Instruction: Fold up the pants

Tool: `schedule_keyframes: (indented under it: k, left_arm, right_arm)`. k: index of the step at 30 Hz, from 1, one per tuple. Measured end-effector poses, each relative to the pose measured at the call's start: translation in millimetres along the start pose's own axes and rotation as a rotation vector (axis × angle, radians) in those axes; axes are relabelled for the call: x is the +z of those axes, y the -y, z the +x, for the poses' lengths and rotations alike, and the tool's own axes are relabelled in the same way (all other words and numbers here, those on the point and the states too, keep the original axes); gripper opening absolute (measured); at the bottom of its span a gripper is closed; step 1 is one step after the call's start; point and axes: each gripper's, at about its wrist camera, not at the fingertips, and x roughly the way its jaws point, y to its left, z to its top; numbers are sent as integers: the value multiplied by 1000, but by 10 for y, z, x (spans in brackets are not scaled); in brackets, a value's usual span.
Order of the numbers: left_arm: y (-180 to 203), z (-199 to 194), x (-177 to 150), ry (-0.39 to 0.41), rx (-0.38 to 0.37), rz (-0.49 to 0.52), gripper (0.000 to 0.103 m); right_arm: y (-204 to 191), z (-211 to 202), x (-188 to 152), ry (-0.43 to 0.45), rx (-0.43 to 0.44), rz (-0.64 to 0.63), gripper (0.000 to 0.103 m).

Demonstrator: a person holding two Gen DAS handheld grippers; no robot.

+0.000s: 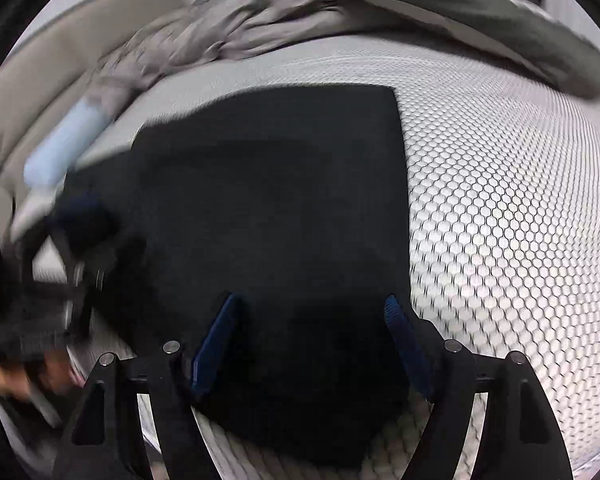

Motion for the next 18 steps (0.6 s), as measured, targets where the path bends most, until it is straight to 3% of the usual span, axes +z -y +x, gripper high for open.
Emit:
schedule_keyframes:
  k: [4, 6, 8, 10, 14, 18]
  left_arm:
    - [-88, -160, 69, 54, -78, -53, 102]
    - [-41, -177, 110, 75, -160, -65, 102]
    - [177, -65, 129, 28, -250, -28, 102]
    - [419, 92, 115, -18, -288, 44, 102]
    - [789, 526, -25, -164, -228, 175, 102]
    - [703, 609, -16, -188, -272, 151, 103]
  right_arm:
    - [149, -170, -142, 47, 92, 9, 77]
    - [370, -301, -138, 116, 137, 108, 77]
    - [600, -304, -92, 143, 154, 217, 77]
    - [772, -174, -29, 112, 177, 300, 74]
    - [801, 106, 148, 36, 240, 323, 57]
    - [834, 340, 508, 2, 212, 286, 43]
